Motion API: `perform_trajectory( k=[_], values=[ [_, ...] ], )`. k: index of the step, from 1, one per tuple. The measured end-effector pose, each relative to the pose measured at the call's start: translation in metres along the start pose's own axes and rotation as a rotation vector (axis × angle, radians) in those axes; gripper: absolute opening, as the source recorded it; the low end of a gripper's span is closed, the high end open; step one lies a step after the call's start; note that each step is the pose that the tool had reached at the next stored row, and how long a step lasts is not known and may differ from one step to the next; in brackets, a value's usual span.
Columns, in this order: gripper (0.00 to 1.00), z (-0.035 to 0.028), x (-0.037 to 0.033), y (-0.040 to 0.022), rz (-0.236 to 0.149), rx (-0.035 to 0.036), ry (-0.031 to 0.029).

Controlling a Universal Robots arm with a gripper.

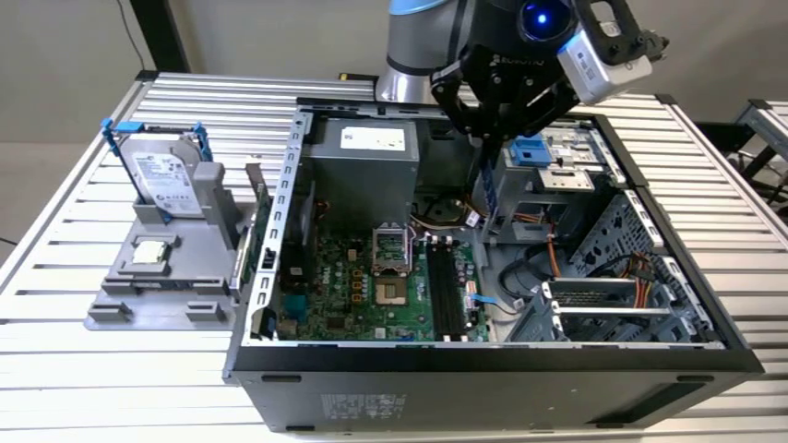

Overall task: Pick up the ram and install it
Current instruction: 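Insert the ram into the slot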

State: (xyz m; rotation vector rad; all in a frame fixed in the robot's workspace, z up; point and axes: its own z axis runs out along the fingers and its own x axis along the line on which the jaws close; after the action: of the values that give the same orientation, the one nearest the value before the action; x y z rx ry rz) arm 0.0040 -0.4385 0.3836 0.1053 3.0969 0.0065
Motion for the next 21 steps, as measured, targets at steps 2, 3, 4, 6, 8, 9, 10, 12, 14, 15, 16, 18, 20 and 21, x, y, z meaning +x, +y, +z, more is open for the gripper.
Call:
perform_trajectory(
  k=[2, 3, 4, 6, 8, 9, 10, 12, 14, 15, 16, 18, 20, 21],
  values=[
    [0.0, 0.0024, 0.0001, 0.0, 0.0, 0.0, -0.0001],
    [0.0, 0.0038, 0.0001, 0.0, 0.0, 0.0001, -0.0003],
    [0.0, 0.0049, 0.0002, 0.0, 0.0, 0.0001, -0.0004],
    [0.0, 0.007, 0.0002, -0.0001, 0.0, 0.0001, -0.0005],
    [0.0, 0.0088, 0.0003, 0.0, 0.0, 0.0, -0.0005],
    [0.0, 0.0097, 0.0004, 0.0, 0.0, 0.0, -0.0005],
    [0.0, 0.0105, 0.0004, 0.0, 0.001, 0.0, -0.0005],
    [0.0, 0.0123, 0.0005, -0.0001, 0.001, 0.0, -0.0006],
    [0.0, 0.0141, 0.0006, -0.0001, 0.001, 0.0001, -0.0006],
    [0.0, 0.015, 0.0006, -0.0001, 0.001, 0.0, -0.0006],
    [0.0, 0.0158, 0.0007, -0.0001, 0.001, 0.0001, -0.0007],
    [0.0, 0.0176, 0.0007, -0.0001, 0.001, 0.0002, -0.0006],
    [0.0, 0.0193, 0.0008, -0.0001, 0.001, 0.0001, -0.0007],
    [0.0, 0.0201, 0.0008, -0.0001, 0.001, 0.0002, -0.0006]
  ],
)
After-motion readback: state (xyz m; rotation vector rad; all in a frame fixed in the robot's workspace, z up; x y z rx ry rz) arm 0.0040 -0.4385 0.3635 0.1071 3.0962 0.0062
